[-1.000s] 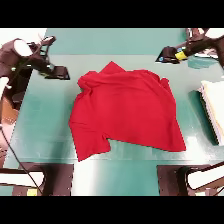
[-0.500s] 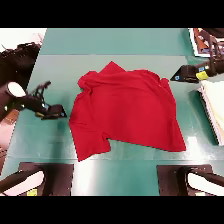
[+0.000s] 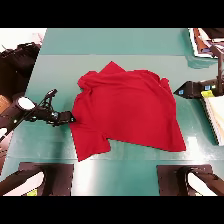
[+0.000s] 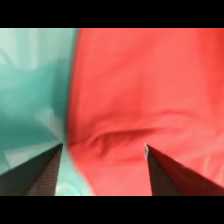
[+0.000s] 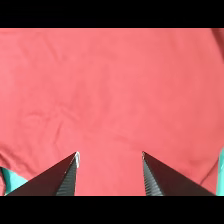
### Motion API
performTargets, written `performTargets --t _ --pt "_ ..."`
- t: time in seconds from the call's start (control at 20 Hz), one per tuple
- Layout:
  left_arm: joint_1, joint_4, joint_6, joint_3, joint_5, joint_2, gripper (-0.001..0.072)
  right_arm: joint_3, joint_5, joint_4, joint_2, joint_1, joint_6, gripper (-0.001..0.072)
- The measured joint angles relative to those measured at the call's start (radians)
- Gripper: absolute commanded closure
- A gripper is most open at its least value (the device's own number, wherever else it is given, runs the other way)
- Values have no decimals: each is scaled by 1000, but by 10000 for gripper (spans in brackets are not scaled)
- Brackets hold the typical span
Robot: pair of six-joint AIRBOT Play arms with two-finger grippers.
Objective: Fold the shirts.
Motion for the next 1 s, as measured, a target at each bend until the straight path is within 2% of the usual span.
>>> performTargets --t 0.05,0.1,0.15,0.2,0.25,0.3,0.4,0.45,0.5,0.75,0.8,1.0 --pt "-16 1 -6 -2 17 0 204 -26 -1 0 23 -18 4 263" --pt "-27 8 -11 -3 36 0 359 -50 0 1 44 -39 9 264" --pt "-36 19 -14 -5 44 -1 414 -77 4 0 68 -67 11 263" --pt "-41 18 -16 -5 47 0 412 -103 14 0 88 -97 15 263" --pt "-47 17 -18 -5 50 0 492 -132 24 0 109 -137 18 264" --pt "-50 16 -18 -5 51 0 672 -161 36 -2 127 -179 19 263" --pt "-53 16 -18 8 58 1 680 -234 78 -20 161 -282 21 243" --pt "-55 16 -18 21 56 1 681 -276 99 -41 179 -340 21 179" --pt "-55 16 -17 37 51 1 681 -319 124 -63 193 -393 13 175" --pt "-57 0 0 124 16 1 680 -562 160 -143 243 -576 -10 183" --pt "-57 -7 6 133 13 1 680 -600 155 -150 240 -593 -9 209" --pt "-57 -29 24 151 2 1 680 -654 129 -169 167 -627 4 211"
